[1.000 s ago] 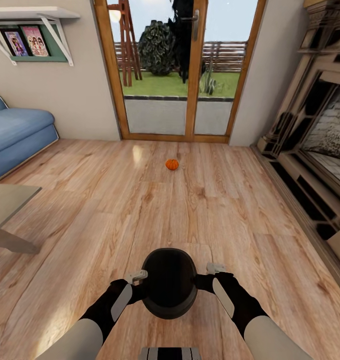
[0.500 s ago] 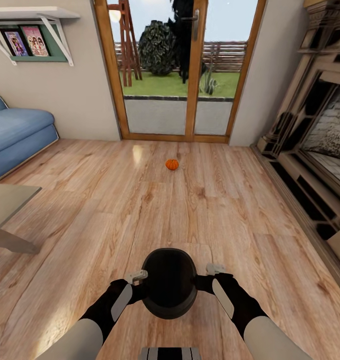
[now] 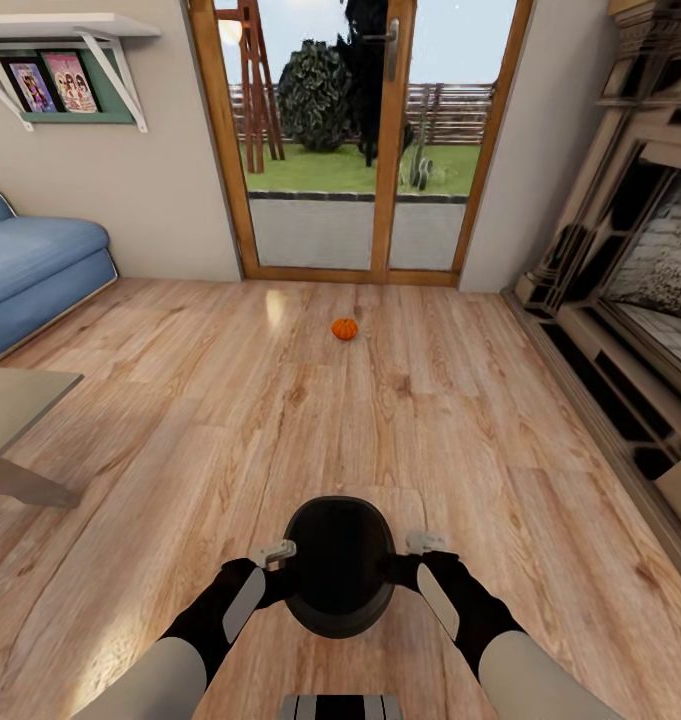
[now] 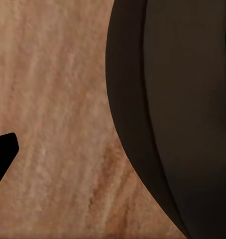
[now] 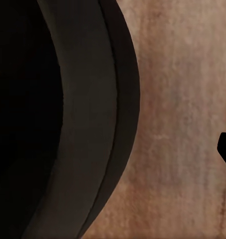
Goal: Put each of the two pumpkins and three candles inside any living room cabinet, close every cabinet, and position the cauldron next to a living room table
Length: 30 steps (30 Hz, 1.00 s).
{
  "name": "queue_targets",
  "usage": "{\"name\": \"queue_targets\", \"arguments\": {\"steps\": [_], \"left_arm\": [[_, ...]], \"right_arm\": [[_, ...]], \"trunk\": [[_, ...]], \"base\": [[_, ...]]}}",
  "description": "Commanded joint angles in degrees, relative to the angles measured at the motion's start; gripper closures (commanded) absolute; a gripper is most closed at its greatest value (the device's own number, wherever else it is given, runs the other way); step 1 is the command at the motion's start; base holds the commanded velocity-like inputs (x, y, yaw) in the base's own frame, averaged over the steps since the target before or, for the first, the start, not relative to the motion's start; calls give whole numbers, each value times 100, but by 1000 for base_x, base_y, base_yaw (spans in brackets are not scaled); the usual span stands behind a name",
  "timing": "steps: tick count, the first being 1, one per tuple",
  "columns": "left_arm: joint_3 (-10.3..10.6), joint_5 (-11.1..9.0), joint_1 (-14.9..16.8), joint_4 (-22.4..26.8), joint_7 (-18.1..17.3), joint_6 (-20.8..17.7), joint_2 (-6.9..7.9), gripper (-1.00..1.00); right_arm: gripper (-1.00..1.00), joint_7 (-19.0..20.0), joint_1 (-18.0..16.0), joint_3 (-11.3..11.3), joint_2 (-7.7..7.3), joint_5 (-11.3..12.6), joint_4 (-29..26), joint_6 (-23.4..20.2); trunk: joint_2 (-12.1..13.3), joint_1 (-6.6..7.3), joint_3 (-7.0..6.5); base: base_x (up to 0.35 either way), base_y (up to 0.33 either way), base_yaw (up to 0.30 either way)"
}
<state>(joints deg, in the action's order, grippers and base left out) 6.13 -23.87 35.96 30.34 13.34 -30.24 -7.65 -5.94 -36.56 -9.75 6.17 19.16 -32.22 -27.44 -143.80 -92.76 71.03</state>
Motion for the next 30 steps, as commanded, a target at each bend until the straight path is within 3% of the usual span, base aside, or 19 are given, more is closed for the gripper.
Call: {"name": "queue_targets", "arguments": {"steps": [1,10,11,25,26,30], "left_arm": [[2,14,-1,-4,11,-8,1,-100],[2,14,-1,-1,11,-8,1,-100],[2,14,-1,-3,11,-8,1,-100],[2,14,-1,-3,11,-8,1,-100],[2,14,-1,-4,11,-10,1,100],[2,14,-1,-2,11,-23,1,100]], "right_arm": [[-100,2,-1,0,3,0,15,43],[-100,1,-74,0,12,0,264,243],[100,3,-76,0,13,0,269,245],[100,-2,-79,-3,55,0,278,248],[100,-3,-79,-5,60,0,278,248],[100,-3,-79,-4,66,0,278,250]], "trunk": [[0,0,0],[0,0,0],[0,0,0],[0,0,0],[0,0,0],[0,0,0]], "base": [[0,0,0],[0,0,0],[0,0,0],[0,0,0],[0,0,0],[0,0,0]]}}
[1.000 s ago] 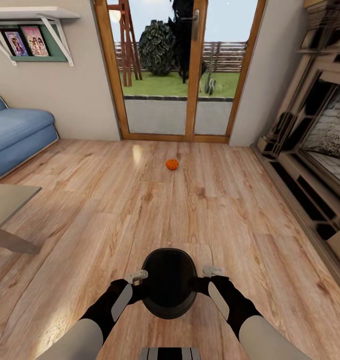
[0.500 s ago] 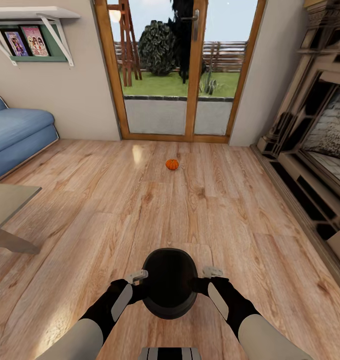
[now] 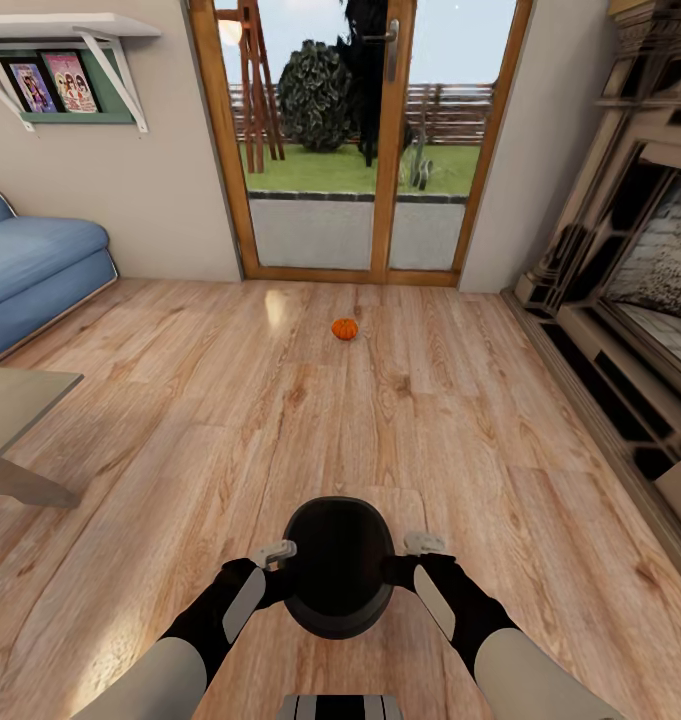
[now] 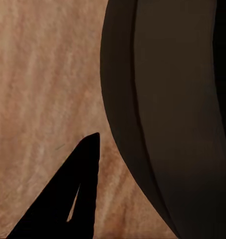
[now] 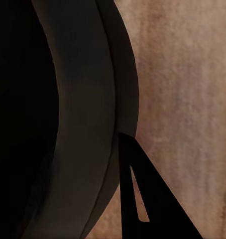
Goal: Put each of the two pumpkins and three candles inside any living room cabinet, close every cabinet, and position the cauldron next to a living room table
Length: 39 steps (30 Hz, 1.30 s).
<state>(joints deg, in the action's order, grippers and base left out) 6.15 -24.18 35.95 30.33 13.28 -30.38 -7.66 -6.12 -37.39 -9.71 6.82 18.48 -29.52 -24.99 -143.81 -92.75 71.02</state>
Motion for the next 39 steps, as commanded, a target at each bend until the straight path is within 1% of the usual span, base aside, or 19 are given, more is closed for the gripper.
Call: {"name": "queue_targets", "arguments": {"steps": [1,31,35,39], "left_arm": [[1,45,0,-3,16,-10,4,100],[1,45,0,-2,16,-3,4,100],[1,45,0,-1,16,-10,3,100],[1,45,0,-2,16,-6,2,100]], "right_arm": [[100,15,4,-8,1,68,7,7],[100,25,4,-22,4,59,7,23],[100,27,4,-22,-2,59,7,23],[100,31,4,-22,-18,59,7,27]], "trunk": [[0,-1,1],[0,-1,1],[6,9,-88],[6,9,-88]], "base": [[0,0,0],[0,0,0],[0,0,0],[0,0,0]]}}
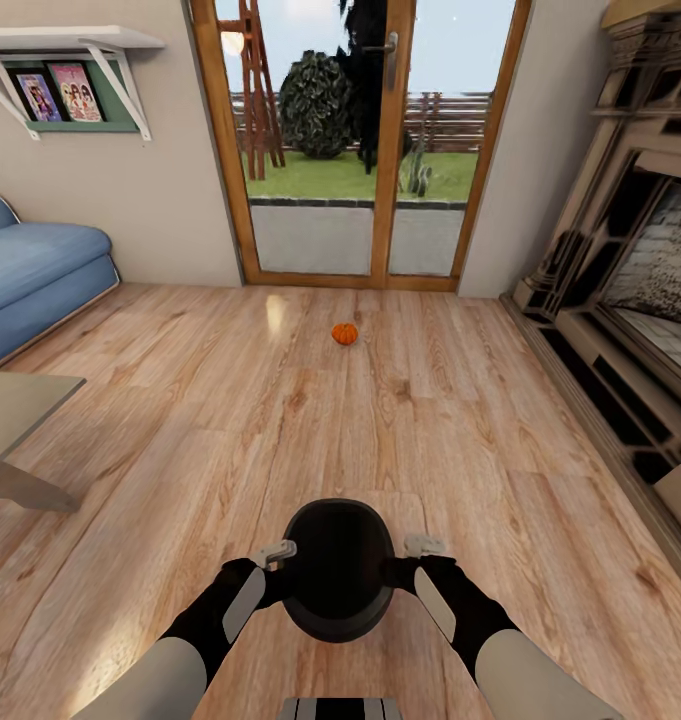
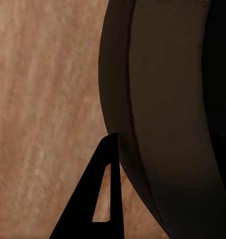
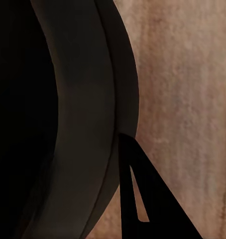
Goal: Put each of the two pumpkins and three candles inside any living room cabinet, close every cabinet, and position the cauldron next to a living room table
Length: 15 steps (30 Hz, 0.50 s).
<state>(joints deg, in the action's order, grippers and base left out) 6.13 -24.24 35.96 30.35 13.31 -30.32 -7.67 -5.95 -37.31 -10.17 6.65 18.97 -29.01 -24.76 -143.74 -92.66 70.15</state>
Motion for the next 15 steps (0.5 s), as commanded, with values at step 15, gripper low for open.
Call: {"name": "queue_targets", "arguments": {"steps": [15], "left_arm": [[2,51,-1,-3,13,-20,10,100]], "right_arm": [[100,15,-4,24,-9,10,-43,6]], "trunk": [[16,32,-266]], "base": [[0,0,0]]}}
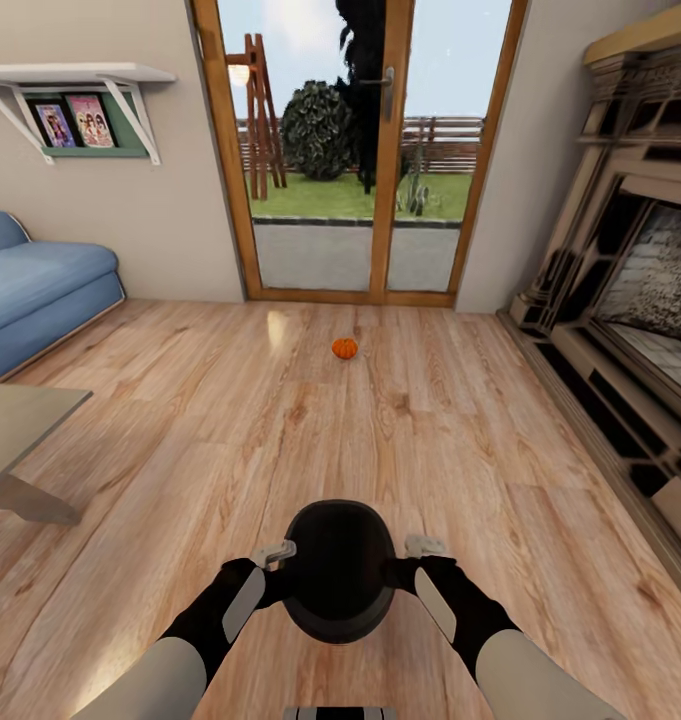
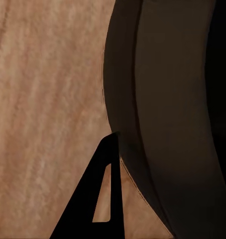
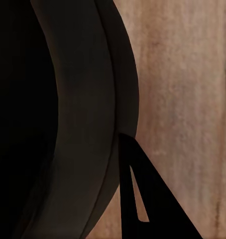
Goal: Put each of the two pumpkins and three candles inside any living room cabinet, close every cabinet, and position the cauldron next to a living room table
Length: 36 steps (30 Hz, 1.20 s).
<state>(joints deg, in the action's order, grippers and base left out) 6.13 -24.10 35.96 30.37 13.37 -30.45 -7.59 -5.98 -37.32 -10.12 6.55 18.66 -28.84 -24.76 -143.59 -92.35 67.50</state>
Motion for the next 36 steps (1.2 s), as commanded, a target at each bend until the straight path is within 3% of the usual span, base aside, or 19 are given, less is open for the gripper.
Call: {"name": "queue_targets", "arguments": {"steps": [1,26,31,36], "left_arm": [[2,37,-2,-5,8,-8,2,100],[2,37,-2,-5,8,-13,3,100],[2,37,-2,-5,8,-14,2,100],[2,37,-2,-5,8,-13,3,100]], "right_arm": [[100,18,-4,19,-1,42,-60,6],[100,18,-4,19,-30,50,-62,6],[100,18,-4,23,-34,50,-61,6],[100,18,-4,27,-34,50,-61,6]], "trunk": [[1,3,-23],[35,67,-577],[235,177,-667],[235,177,-667]], "base": [[0,0,0],[0,0,0],[0,0,0],[2,0,43]]}}
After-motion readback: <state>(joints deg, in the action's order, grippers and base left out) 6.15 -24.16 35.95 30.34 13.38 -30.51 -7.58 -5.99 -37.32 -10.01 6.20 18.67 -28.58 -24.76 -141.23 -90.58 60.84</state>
